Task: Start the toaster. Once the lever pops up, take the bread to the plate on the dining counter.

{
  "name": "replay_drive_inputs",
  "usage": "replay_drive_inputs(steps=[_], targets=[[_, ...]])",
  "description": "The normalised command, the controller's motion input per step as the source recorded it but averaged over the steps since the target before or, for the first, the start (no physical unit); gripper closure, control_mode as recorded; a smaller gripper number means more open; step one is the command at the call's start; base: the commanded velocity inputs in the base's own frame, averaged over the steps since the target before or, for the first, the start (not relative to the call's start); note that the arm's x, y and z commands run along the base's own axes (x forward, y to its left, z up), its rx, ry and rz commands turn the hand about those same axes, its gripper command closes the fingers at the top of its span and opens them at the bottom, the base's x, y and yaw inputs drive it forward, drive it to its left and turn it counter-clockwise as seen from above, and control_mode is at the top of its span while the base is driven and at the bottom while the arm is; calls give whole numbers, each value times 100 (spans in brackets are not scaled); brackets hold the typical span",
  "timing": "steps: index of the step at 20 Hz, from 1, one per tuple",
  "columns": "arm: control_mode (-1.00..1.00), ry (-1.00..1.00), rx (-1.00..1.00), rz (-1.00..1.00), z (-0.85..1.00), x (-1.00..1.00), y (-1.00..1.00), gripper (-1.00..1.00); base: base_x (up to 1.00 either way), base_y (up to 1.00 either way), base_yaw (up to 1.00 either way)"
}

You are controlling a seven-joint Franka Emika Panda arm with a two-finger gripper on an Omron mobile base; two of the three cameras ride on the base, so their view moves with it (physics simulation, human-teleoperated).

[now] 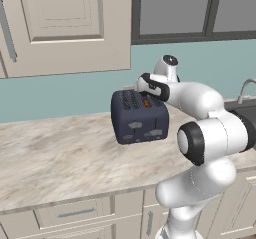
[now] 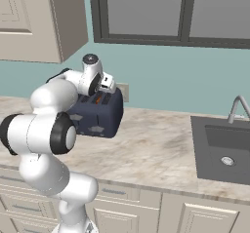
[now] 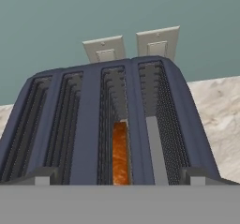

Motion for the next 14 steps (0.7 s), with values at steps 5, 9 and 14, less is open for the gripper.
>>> replay_drive_inputs(steps=[5,9,14], targets=[[-100,0,0,0,-1,0,0,-100,0,0,0],[-100,0,0,0,-7,0,0,-100,0,0,0],[-100,0,0,0,-5,0,7,-100,0,0,0]])
